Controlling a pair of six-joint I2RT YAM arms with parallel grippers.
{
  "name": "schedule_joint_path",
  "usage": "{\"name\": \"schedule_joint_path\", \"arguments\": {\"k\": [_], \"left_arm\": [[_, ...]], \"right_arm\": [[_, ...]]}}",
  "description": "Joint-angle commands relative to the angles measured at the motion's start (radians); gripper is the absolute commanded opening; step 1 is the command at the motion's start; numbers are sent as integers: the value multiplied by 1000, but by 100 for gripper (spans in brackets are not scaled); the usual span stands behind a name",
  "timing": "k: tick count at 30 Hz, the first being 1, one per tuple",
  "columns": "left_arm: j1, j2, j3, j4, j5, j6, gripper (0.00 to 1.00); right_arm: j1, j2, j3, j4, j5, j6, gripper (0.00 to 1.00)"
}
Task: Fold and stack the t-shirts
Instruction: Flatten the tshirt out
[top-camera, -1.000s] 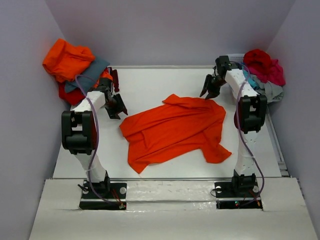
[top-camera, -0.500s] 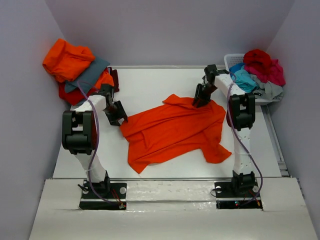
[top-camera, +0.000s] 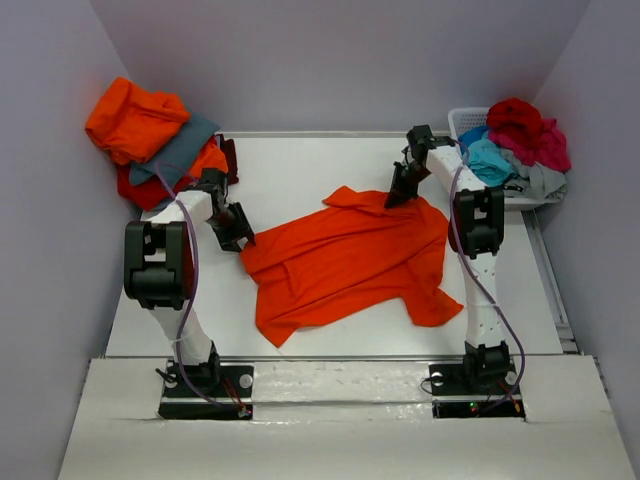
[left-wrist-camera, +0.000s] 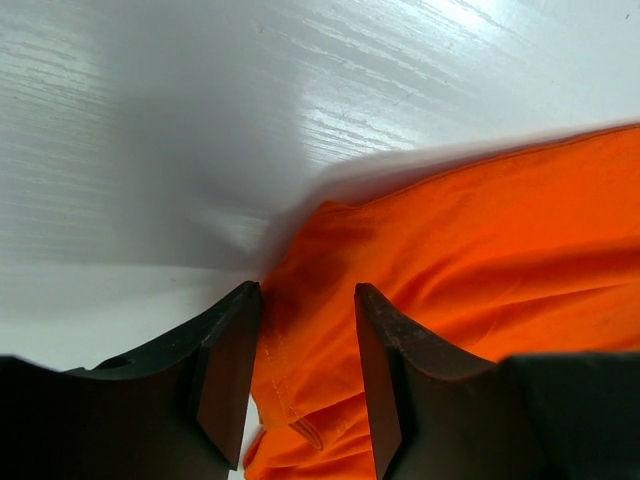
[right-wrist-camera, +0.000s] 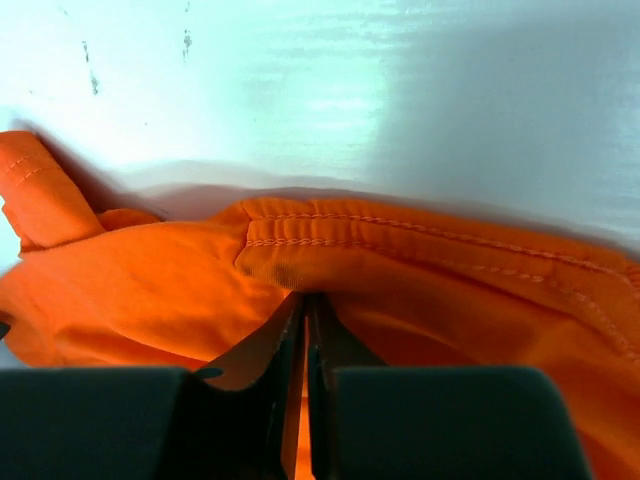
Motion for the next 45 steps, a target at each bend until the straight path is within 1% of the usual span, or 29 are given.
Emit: {"name": "schedule_joint_path", "arguments": {"k": [1,3,4,6,8,13,14,15,18,19,21,25,28,29,30,31,32,35,38,40,45], "left_arm": [[3,-49,-14,-8,11,13,47],[3,-45,-16,-10,9,16,41],[3,-43,-16,-10,9,16,36],[3,-39,-17,-10,11,16,31],[3,-32,-17,-8,17,18,22],[3,-19,3,-13,6,21,13],[3,-22,10,-16,-9,18,11],[3,-31,29,-25,-56,16,7],[-7,-43,65,-51,-161,24,6],[-7,-42,96,-81,-204,29,6],[-30,-37,134,-121,-374,38,6],[-53,-72,158,-135,-494,24,6],[-81,-62,174,-143,-518,42,6],[-95,-54,178,-145,-517,50,6],[-95,-46,178,-143,-511,58,11],[-95,-31,172,-142,-490,61,26],[-95,-25,164,-137,-479,61,30],[-95,-9,138,-123,-457,46,60],[-95,-3,125,-112,-442,33,79],[-95,-3,133,-112,-437,27,81],[-104,-9,159,-117,-413,32,80]], "right_arm": [[8,56,75,-15,32,10,8],[8,59,82,-16,57,15,7],[8,59,82,-16,66,15,7],[8,57,80,-21,92,18,7],[-5,57,82,-26,106,24,7],[-14,45,68,-29,114,25,7],[-14,42,63,-26,114,24,7],[-14,37,60,-24,115,22,7],[-14,34,48,-24,115,24,7],[-14,33,45,-23,115,22,7],[-14,31,34,-19,117,21,7],[-14,28,27,-19,117,18,7],[-14,28,25,-18,111,18,7],[-14,28,25,-18,109,18,7],[-14,28,25,-18,108,18,7],[-14,28,23,-18,106,18,7],[-14,28,23,-18,109,16,7],[-14,22,13,-16,112,13,7],[-14,14,4,-13,117,10,7],[-14,14,2,-15,117,8,7],[-14,17,2,-15,115,10,7]]}}
